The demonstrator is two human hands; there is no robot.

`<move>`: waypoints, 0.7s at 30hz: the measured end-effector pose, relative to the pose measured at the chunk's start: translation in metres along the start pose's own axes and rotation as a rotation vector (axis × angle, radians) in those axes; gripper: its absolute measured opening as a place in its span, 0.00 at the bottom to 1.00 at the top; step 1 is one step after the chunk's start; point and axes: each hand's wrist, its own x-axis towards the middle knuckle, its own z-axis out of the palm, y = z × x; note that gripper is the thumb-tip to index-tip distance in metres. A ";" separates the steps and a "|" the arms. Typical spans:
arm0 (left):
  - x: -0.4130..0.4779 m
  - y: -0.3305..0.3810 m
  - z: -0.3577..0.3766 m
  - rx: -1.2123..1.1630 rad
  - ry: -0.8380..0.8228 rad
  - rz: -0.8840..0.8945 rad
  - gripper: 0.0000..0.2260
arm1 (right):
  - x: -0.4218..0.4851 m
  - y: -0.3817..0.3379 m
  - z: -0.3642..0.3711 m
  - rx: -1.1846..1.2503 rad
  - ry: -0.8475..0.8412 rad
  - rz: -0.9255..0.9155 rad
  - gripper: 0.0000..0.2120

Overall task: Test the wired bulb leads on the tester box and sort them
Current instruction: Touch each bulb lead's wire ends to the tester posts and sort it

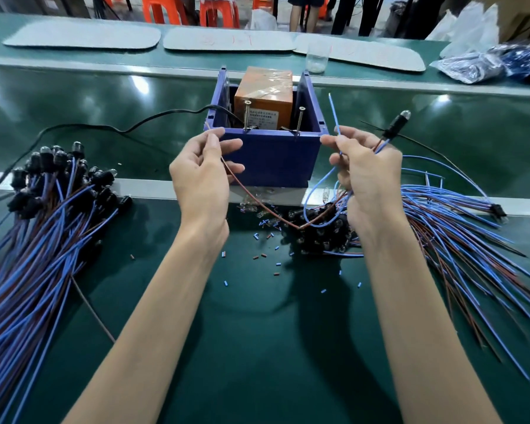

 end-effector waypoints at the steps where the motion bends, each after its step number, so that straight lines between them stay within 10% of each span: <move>1: 0.001 -0.001 0.000 0.027 -0.022 0.008 0.09 | 0.001 0.000 -0.001 -0.009 -0.004 0.008 0.06; 21: 0.012 -0.013 -0.007 0.176 -0.042 0.075 0.10 | 0.004 0.005 -0.004 -0.133 -0.141 0.075 0.10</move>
